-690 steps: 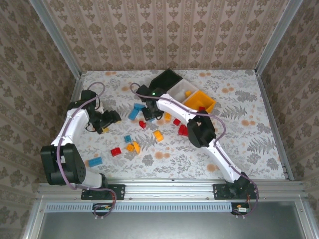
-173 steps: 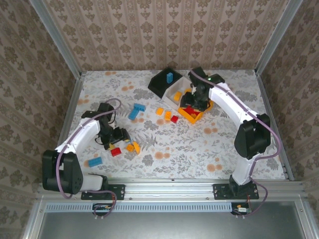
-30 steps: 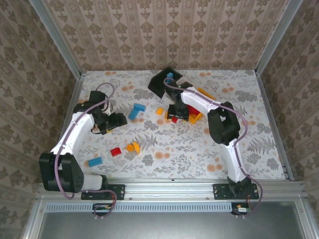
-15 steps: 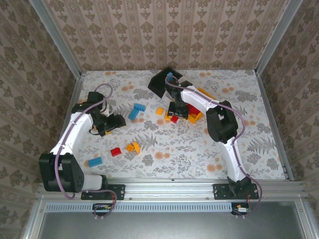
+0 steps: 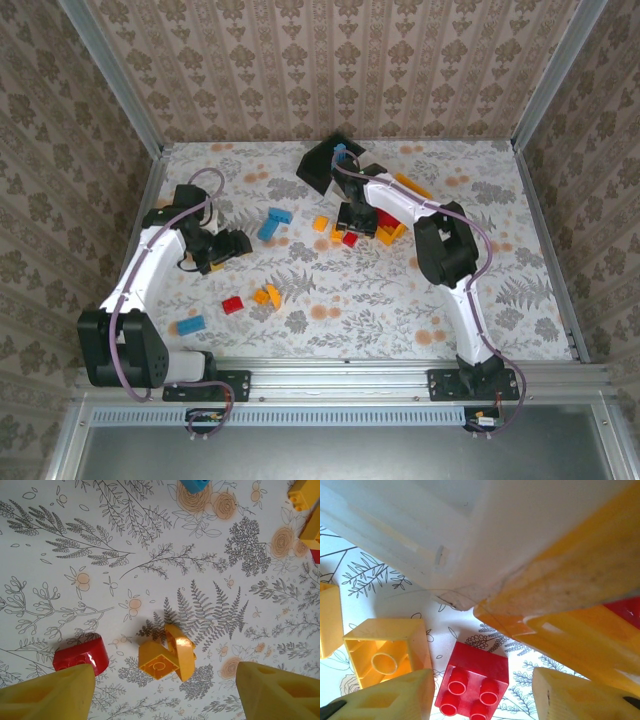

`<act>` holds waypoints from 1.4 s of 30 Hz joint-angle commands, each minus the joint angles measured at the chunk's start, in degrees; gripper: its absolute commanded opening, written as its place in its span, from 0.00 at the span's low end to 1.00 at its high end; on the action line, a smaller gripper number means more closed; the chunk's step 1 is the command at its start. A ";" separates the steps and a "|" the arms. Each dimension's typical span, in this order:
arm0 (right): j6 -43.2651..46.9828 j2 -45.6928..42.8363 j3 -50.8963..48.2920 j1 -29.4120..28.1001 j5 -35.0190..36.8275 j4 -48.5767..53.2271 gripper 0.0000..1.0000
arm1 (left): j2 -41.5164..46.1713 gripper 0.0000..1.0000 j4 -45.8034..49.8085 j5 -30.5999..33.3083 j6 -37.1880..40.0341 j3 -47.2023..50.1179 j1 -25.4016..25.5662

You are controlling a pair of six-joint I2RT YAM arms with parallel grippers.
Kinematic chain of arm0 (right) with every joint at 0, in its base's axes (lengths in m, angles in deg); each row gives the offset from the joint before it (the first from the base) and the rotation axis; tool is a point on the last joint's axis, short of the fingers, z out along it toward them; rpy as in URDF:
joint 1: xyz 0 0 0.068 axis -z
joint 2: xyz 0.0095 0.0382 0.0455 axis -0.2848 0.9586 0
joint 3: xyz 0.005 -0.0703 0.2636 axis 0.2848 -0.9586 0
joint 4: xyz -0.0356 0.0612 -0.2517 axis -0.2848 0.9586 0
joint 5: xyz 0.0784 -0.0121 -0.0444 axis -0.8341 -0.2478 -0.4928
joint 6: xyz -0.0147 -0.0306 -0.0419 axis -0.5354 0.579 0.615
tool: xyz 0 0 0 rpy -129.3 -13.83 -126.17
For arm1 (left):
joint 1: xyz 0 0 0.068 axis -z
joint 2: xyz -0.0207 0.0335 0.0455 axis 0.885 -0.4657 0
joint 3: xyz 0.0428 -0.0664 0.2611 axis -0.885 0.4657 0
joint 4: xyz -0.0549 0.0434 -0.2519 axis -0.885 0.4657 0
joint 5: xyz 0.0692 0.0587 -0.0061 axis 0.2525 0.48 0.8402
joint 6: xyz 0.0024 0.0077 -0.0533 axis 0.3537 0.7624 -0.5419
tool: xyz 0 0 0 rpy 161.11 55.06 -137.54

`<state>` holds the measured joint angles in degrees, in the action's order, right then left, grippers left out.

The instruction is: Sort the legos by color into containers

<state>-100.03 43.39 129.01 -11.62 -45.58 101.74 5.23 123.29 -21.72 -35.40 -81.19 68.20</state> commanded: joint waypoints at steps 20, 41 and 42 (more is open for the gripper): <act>-1.01 -7.27 -14.59 -1.26 -0.92 -3.50 0.57 | 0.46 0.76 -4.61 -3.55 -2.75 3.26 -0.16; 1.09 -13.30 -18.50 -4.33 -3.99 0.84 0.50 | 2.00 0.76 -3.34 -2.69 -2.42 4.13 -0.30; 1.87 -15.79 -19.91 -5.06 -3.44 1.27 0.50 | 2.20 0.76 -3.44 -2.43 -2.47 4.43 -0.33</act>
<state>-99.77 33.34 112.42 -14.39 -47.90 96.08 5.95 118.78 -24.62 -37.54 -77.76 68.20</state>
